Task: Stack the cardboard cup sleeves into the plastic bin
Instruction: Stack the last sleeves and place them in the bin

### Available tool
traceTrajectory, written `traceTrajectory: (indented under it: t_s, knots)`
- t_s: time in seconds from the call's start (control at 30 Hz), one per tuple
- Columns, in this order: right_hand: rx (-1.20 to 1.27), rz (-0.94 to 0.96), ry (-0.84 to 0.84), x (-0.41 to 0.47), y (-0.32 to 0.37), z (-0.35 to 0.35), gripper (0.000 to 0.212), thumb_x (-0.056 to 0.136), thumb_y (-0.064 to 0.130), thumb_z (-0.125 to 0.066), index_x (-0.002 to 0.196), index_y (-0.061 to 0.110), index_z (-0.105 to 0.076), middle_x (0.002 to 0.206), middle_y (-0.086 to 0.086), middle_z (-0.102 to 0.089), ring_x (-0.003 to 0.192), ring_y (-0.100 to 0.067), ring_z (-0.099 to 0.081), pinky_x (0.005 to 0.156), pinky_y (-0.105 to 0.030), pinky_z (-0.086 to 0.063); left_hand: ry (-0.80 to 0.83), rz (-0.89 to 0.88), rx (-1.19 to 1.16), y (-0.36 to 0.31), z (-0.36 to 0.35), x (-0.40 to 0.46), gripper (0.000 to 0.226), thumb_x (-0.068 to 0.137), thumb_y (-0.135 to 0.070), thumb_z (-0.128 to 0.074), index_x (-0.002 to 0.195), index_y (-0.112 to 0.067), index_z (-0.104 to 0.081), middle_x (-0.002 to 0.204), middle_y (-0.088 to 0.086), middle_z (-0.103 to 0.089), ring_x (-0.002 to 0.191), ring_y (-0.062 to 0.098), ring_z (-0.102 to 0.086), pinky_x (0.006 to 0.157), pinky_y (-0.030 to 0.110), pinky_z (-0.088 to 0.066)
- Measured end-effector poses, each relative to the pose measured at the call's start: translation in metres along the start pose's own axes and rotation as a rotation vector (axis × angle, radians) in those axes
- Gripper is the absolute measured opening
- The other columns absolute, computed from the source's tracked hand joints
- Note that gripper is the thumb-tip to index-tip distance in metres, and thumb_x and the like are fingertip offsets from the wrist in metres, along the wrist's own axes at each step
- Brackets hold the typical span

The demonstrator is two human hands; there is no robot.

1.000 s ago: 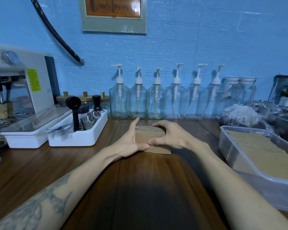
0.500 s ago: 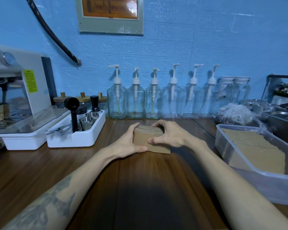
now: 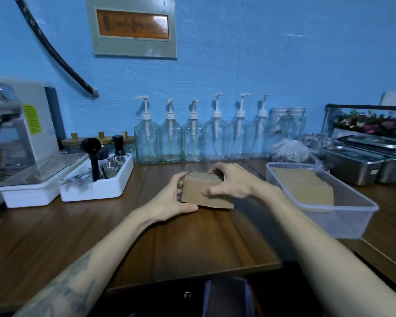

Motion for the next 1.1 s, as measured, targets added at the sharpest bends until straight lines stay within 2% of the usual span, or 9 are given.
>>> traceTrajectory:
  t_s: [0.23,0.37,0.43,0.53,0.63,0.8,0.87,0.97,1.1]
  knots:
    - [0.095,-0.044,-0.134,-0.049,-0.011,0.07,0.057,0.07,0.054,-0.082,0.113,0.021,-0.063,0.104,0.005,-0.068,0.094,-0.012,-0.065,0.082,-0.029,-0.052,-0.004,-0.071,-0.042,-0.049,-0.039,0.005,0.074,0.087,0.001,-0.068,0.146,-0.008,-0.025,0.133,0.003,-0.051,0.111,0.008,-0.054,0.08,0.006,-0.047]
    - [0.135,-0.09,-0.198,-0.083,-0.036,0.108,0.054,0.072,0.049,-0.083,0.113,0.02,-0.064,0.105,0.003,-0.068,0.095,-0.012,-0.066,0.085,-0.028,-0.051,-0.064,-0.095,0.036,-0.076,-0.072,0.029,0.041,0.091,-0.002,-0.061,0.13,-0.009,-0.049,0.101,0.001,-0.062,0.089,0.009,-0.058,0.073,0.01,-0.042]
    - [0.148,-0.109,-0.22,-0.099,-0.05,0.121,0.052,0.072,0.047,-0.084,0.112,0.02,-0.064,0.106,0.002,-0.069,0.097,-0.013,-0.066,0.087,-0.029,-0.051,-0.085,-0.09,0.017,-0.087,-0.092,0.041,0.027,0.09,-0.001,-0.058,0.115,-0.01,-0.058,0.096,0.003,-0.065,0.088,0.014,-0.058,0.07,0.015,-0.042]
    - [0.179,-0.132,-0.273,-0.12,-0.069,0.137,0.05,0.072,0.043,-0.084,0.111,0.02,-0.065,0.107,0.002,-0.069,0.097,-0.013,-0.066,0.086,-0.029,-0.052,-0.097,-0.071,-0.018,-0.099,-0.123,0.056,0.014,0.091,-0.013,-0.06,0.104,-0.019,-0.061,0.102,0.0,-0.067,0.097,0.018,-0.06,0.083,0.026,-0.047]
    - [0.14,-0.148,-0.301,-0.137,-0.084,0.148,0.047,0.072,0.045,-0.084,0.109,0.026,-0.062,0.105,0.009,-0.068,0.095,-0.005,-0.065,0.077,-0.019,-0.048,-0.084,-0.024,-0.047,-0.106,-0.148,0.063,0.025,0.089,-0.032,-0.06,0.111,-0.02,-0.062,0.112,0.0,-0.068,0.105,0.019,-0.062,0.096,0.037,-0.049]
    - [0.113,-0.172,-0.296,-0.153,-0.103,0.149,0.052,0.072,0.047,-0.084,0.113,0.025,-0.061,0.107,0.009,-0.067,0.099,-0.01,-0.065,0.091,-0.031,-0.053,-0.016,0.086,-0.257,-0.112,-0.168,0.062,0.018,0.085,-0.037,-0.056,0.096,-0.023,-0.06,0.07,0.001,-0.06,0.053,0.014,-0.056,0.052,0.028,-0.048]
    - [0.12,-0.178,-0.289,-0.155,-0.106,0.15,0.053,0.071,0.048,-0.084,0.113,0.025,-0.062,0.108,0.01,-0.067,0.1,-0.009,-0.065,0.093,-0.032,-0.053,-0.027,0.105,-0.308,-0.115,-0.17,0.063,0.009,0.089,-0.023,-0.056,0.089,-0.016,-0.061,0.067,0.004,-0.06,0.049,0.013,-0.056,0.049,0.025,-0.049]
    - [0.146,-0.186,-0.26,-0.155,-0.108,0.149,0.052,0.07,0.048,-0.085,0.112,0.025,-0.064,0.106,0.01,-0.069,0.098,-0.006,-0.066,0.094,-0.032,-0.053,-0.072,0.121,-0.414,-0.119,-0.167,0.062,0.019,0.087,-0.001,-0.052,0.071,-0.008,-0.06,0.063,0.011,-0.057,0.044,0.012,-0.053,0.044,0.021,-0.048]
    - [0.178,-0.204,-0.245,-0.153,-0.111,0.143,0.052,0.07,0.045,-0.086,0.11,0.021,-0.065,0.11,0.004,-0.069,0.103,-0.011,-0.065,0.097,-0.033,-0.05,-0.118,0.152,-0.569,-0.119,-0.161,0.057,0.018,0.086,0.006,-0.05,0.091,0.003,-0.067,0.065,0.012,-0.054,0.045,0.014,-0.05,0.045,0.02,-0.049]
Point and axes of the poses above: each hand's wrist, its own x-axis towards the middle knuckle, its own z-axis out of the back of the hand, y = z × x, the point moved 3 cm from there along x, towards the middle knuckle
